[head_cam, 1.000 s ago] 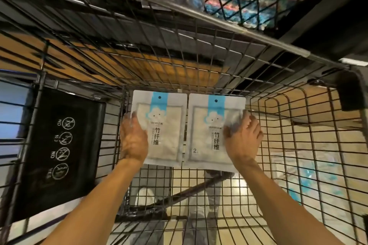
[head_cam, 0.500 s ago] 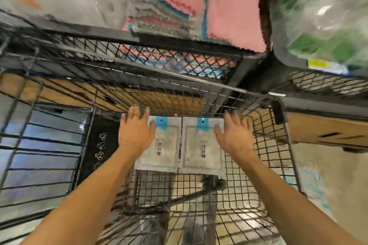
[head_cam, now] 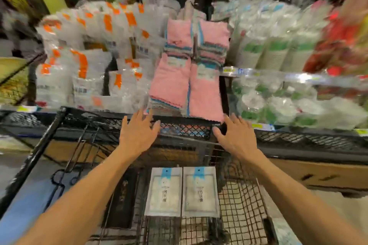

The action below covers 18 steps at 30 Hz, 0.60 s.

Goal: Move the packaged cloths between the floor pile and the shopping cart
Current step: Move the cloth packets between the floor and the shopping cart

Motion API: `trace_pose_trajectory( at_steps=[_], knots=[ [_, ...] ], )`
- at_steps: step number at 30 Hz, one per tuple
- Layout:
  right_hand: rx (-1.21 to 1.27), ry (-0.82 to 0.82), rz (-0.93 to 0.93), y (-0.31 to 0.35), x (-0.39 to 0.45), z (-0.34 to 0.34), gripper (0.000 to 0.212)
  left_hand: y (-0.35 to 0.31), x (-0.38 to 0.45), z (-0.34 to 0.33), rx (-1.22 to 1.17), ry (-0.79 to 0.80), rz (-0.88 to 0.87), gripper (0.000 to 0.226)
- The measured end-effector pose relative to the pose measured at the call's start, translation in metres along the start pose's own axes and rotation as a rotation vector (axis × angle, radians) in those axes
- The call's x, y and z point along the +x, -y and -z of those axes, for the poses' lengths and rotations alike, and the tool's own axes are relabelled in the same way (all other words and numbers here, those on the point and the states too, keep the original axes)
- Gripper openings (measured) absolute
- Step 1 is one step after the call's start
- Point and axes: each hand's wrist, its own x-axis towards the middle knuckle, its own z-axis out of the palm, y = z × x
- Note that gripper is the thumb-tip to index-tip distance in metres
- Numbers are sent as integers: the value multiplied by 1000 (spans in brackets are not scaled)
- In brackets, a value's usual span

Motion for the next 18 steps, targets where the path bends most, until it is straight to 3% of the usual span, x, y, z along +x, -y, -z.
trace_pose_trajectory(
  at_steps=[11, 15, 18],
  knots=[
    [54, -183, -95, 9, -33, 192, 78, -67, -4, 206, -36, -169, -198, 64],
    [71, -242, -220, -5, -63, 238, 82, -95, 7, 253, 39, -208, -350, 64],
    [55, -285, -314, -22, -96, 262, 84, -124, 6, 276, -45, -222, -442, 60]
  ],
)
